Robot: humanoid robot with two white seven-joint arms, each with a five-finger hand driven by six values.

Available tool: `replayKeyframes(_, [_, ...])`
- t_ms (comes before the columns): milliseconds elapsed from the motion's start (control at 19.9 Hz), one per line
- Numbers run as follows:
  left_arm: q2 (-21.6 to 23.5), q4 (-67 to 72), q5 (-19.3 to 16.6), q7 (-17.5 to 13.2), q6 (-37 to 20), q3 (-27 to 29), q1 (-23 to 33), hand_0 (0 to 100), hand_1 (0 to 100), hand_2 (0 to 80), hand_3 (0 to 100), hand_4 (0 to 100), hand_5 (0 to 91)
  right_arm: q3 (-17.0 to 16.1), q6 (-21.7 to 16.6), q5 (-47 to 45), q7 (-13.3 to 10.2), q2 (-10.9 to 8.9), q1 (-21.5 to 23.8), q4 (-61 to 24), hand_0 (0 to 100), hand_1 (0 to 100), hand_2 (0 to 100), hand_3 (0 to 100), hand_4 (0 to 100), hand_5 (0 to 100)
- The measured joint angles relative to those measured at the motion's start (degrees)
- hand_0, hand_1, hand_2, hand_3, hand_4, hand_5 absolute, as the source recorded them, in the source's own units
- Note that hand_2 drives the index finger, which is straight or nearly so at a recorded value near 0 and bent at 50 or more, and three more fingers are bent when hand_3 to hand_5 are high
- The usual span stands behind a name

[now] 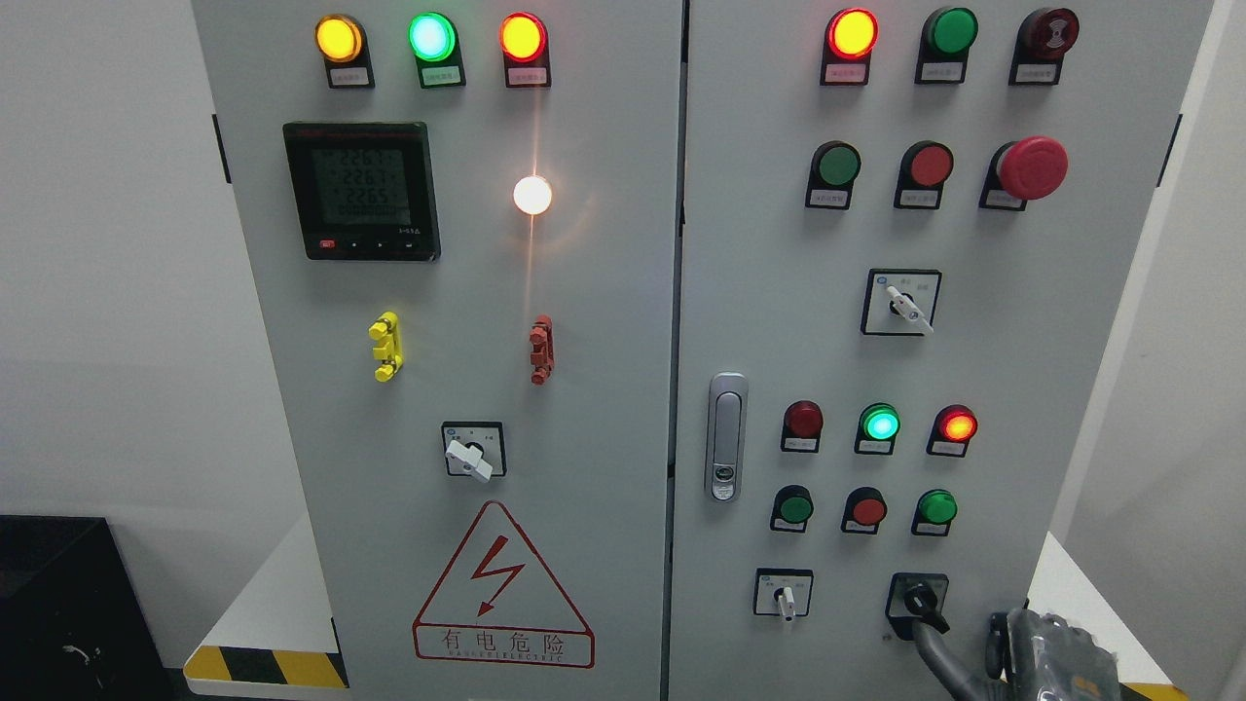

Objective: Flip black knob to close circuit

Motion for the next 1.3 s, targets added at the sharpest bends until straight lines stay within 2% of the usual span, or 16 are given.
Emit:
replayKeyframes(401, [0.0, 0.0, 0.0, 0.0, 0.0, 0.0, 0.0, 12, 56, 0.0, 0, 0, 0.0, 1.2, -0.2, -0.1, -0.3, 0.02, 0.7, -0.2, 0, 0, 94, 100, 100, 100])
replayKeyframes(753, [0.0, 0.0, 0.0, 0.0, 0.0, 0.0, 0.0, 12, 56, 0.0, 0, 0, 0.0, 2.4, -0.6, 0.0, 0.3, 0.08, 1.6, -0.5, 0, 0, 94, 100, 100, 100])
replayKeyframes(1104, [0.0, 0.0, 0.0, 0.0, 0.0, 0.0, 0.0, 12, 56, 0.0, 0, 0, 0.0, 3.4, -1.0, -0.2, 0.5, 0.4, 4.1, -3.0, 0, 1, 91, 100, 99, 100])
replayKeyframes(1304, [0.0, 0.0, 0.0, 0.0, 0.0, 0.0, 0.0, 12, 56, 0.0, 0, 0, 0.0, 4.2, -1.2, -4.1, -1.0, 0.88, 6.6, -5.1, 0, 4, 85, 100, 96, 97])
